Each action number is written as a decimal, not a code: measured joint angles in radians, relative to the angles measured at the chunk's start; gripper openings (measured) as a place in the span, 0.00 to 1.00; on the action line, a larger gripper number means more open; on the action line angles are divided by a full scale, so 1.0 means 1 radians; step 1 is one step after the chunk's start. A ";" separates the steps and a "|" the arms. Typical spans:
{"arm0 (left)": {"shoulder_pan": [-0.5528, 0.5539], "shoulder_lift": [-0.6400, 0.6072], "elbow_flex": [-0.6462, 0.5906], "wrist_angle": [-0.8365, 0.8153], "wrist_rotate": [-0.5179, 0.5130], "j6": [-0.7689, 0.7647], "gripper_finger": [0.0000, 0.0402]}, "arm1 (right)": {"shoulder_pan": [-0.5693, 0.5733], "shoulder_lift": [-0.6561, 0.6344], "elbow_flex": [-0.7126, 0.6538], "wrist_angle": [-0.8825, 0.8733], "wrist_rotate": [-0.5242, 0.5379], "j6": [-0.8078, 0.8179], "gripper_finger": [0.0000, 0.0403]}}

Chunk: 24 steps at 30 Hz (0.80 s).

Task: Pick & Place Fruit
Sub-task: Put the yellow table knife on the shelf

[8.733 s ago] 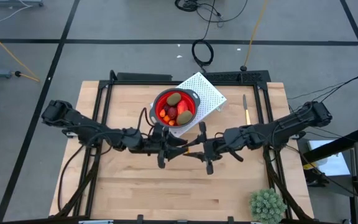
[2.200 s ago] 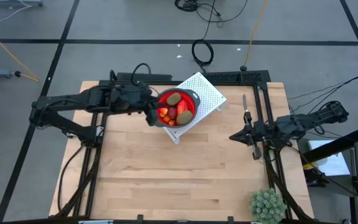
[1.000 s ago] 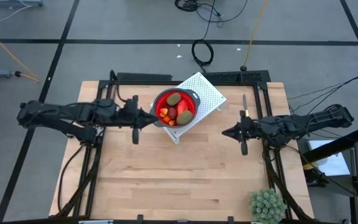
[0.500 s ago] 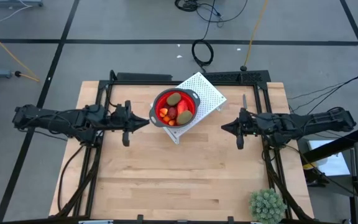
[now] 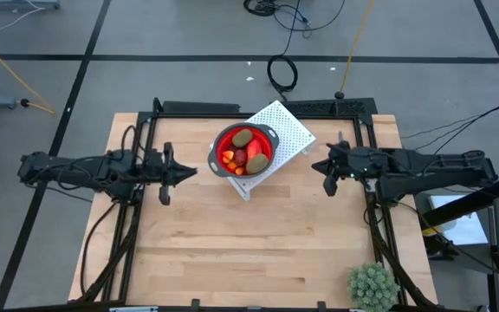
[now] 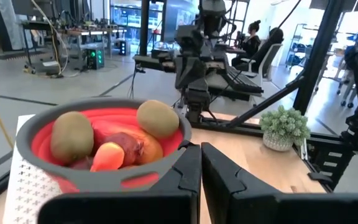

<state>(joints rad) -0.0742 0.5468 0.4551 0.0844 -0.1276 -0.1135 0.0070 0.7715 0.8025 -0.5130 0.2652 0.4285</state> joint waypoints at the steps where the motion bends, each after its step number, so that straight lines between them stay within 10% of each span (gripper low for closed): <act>1: 0.000 -0.013 -0.010 0.000 0.000 0.002 0.02 | -0.010 0.012 0.019 -0.021 0.000 0.004 0.00; 24: 0.042 -0.151 -0.109 0.018 0.043 0.049 0.02 | -0.331 0.318 0.225 -0.693 -0.006 0.139 0.00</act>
<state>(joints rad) -0.0325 0.3954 0.3458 0.1026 -0.0849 -0.0643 -0.3235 1.0898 1.0278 -1.2055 0.2589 0.5671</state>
